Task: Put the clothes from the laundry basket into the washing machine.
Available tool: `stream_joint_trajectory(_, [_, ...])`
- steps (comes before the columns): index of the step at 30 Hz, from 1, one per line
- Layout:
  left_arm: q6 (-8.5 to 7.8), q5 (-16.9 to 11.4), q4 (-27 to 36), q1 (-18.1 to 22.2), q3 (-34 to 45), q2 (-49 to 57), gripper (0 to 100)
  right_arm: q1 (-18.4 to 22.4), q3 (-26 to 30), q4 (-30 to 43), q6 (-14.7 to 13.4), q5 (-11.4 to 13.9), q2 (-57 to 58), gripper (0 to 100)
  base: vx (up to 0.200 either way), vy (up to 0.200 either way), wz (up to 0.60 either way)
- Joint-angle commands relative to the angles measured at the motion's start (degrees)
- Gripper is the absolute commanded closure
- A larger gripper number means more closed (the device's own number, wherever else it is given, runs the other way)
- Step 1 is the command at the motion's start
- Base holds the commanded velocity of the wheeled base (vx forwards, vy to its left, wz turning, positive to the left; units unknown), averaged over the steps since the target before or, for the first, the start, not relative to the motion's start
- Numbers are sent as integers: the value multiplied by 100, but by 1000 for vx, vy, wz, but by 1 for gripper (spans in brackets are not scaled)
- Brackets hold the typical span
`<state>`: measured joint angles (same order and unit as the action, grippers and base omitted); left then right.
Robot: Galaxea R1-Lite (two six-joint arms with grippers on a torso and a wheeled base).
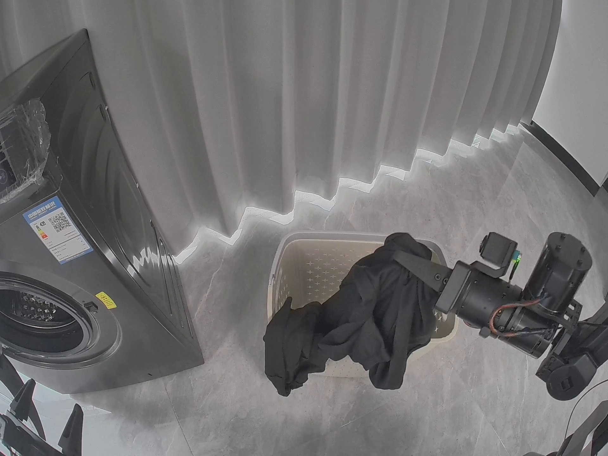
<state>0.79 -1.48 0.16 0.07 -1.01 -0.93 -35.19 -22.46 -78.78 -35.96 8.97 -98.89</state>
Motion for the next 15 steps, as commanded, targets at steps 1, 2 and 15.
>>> stream_joint_trajectory(1, [0,-2,2,1,92,75,0,-93,-92,55,-148,43,564,100,0,0,0])
stream_joint_trajectory(2, [0,-2,2,1,84,75,0,-102,-101,64,-130,140,617,100,0,0,0])
stream_joint_trajectory(15, [26,7,2,1,92,75,0,-603,-251,635,-42,746,977,100,-123,0,0])
